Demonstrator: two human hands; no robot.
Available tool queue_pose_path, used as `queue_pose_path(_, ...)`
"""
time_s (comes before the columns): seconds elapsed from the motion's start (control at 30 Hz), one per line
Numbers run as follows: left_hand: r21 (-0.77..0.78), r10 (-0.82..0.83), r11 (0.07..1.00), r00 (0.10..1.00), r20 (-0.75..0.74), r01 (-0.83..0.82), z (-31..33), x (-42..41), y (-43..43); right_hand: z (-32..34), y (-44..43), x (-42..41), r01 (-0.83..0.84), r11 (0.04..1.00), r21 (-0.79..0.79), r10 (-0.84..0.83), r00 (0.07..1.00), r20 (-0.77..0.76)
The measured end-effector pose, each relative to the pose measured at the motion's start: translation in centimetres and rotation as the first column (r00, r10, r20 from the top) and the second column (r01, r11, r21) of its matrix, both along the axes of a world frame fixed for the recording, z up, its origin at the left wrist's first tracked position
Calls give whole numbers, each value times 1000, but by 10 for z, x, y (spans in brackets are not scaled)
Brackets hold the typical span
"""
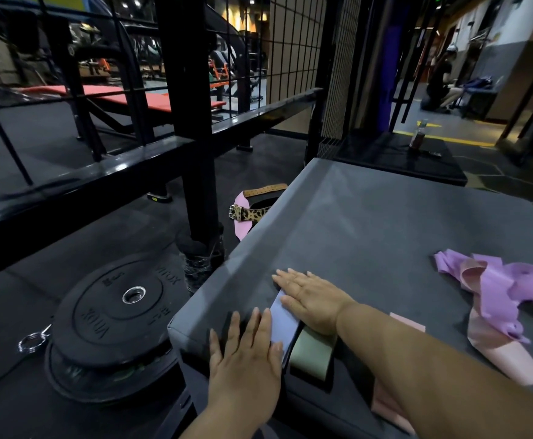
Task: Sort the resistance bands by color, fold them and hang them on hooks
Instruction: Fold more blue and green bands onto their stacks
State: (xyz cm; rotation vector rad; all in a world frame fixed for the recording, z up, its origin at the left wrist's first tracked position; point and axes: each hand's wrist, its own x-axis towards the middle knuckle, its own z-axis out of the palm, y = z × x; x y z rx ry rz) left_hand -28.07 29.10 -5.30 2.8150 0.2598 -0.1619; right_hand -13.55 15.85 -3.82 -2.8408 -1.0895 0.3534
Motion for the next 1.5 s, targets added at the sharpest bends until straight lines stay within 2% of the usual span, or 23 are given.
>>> queue_pose_path(0.2, 32, 3, 999, 1000, 0, -3, 0, 0, -1, 3, 1, -6, 6, 1000, -2, -6, 1000, 11)
queue_pose_path(0.4, -30, 33, 999, 999, -31, -34, 10, 4, 5, 7, 3, -5, 20, 1000, -7, -20, 999, 49)
queue_pose_path(0.53, -99, 53, 994, 998, -17, -55, 14, 11, 13, 14, 9, -3, 64, 994, 93, -65, 998, 10)
queue_pose_path(0.83, -152, 33, 988, 988, 151, -10, 8, 21, 12, 31, -32, -23, 233, 944, 232, -227, 972, -55)
queue_pose_path(1.03, -37, -31, 999, 986, 164, 37, 44, 13, -42, 34, -96, -46, 324, 925, 200, -325, 945, -29)
queue_pose_path(1.2, 25, -158, 987, 981, 114, 156, 48, 15, -91, 41, -142, -66, 340, 924, 173, -362, 926, 108)
queue_pose_path(1.33, 28, -271, 963, 952, 141, 270, 51, 16, -133, 42, -184, -85, 436, 878, 198, -474, 848, 239)
queue_pose_path(1.5, 35, -432, 901, 882, 188, 433, 54, 11, -194, 35, -257, -124, 618, 747, 245, -665, 697, 268)
